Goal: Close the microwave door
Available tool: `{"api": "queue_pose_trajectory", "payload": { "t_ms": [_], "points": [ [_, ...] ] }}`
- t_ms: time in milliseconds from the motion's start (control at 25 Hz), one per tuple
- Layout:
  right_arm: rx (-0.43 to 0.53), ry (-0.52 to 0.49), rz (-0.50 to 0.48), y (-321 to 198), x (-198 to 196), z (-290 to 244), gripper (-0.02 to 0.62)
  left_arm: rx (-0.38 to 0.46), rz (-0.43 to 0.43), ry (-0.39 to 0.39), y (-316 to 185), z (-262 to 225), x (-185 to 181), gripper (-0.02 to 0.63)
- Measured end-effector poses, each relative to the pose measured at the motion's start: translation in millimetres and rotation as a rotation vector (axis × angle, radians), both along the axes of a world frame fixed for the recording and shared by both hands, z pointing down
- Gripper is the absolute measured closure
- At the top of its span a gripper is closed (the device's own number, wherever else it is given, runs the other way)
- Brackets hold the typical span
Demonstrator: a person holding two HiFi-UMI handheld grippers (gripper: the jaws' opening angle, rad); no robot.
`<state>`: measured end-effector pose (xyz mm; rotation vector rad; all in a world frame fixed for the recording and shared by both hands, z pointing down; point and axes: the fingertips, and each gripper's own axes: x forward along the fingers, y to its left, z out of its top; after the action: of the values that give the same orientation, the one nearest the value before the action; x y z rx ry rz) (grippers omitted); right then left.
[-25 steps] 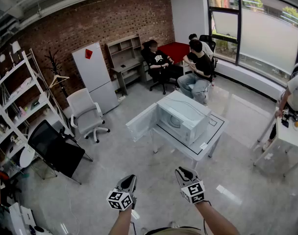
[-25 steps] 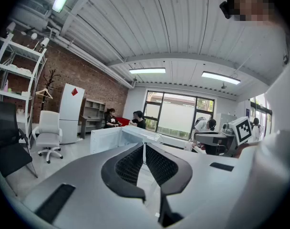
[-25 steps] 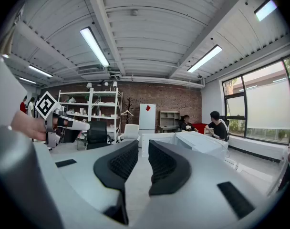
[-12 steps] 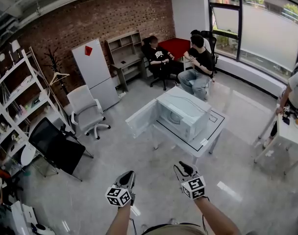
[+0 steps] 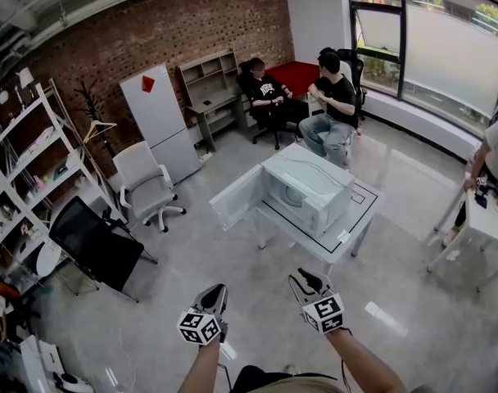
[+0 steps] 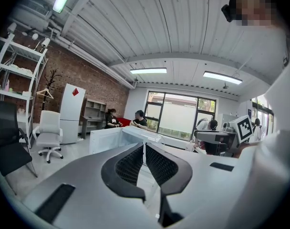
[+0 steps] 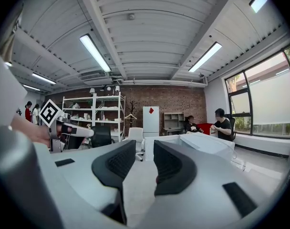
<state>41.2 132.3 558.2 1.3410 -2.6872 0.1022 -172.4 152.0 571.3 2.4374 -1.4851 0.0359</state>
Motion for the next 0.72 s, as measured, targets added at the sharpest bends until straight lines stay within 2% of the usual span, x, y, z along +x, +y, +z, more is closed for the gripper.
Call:
{"api": "queue_pose_trajectory", "payload": {
  "t_ms": [320, 720],
  "points": [
    [-0.014, -0.011, 0.008, -27.1, -18.1, 2.0, 0.491, -0.003, -0.004, 0.022, -25.7, 8.3, -15.4, 0.601],
    [-0.015, 0.010, 0.033, -103.5, -53.2, -1.4, 0.491, -0.039, 0.032, 0.030, -119.7, 29.2, -53.4, 0.598]
  ]
}}
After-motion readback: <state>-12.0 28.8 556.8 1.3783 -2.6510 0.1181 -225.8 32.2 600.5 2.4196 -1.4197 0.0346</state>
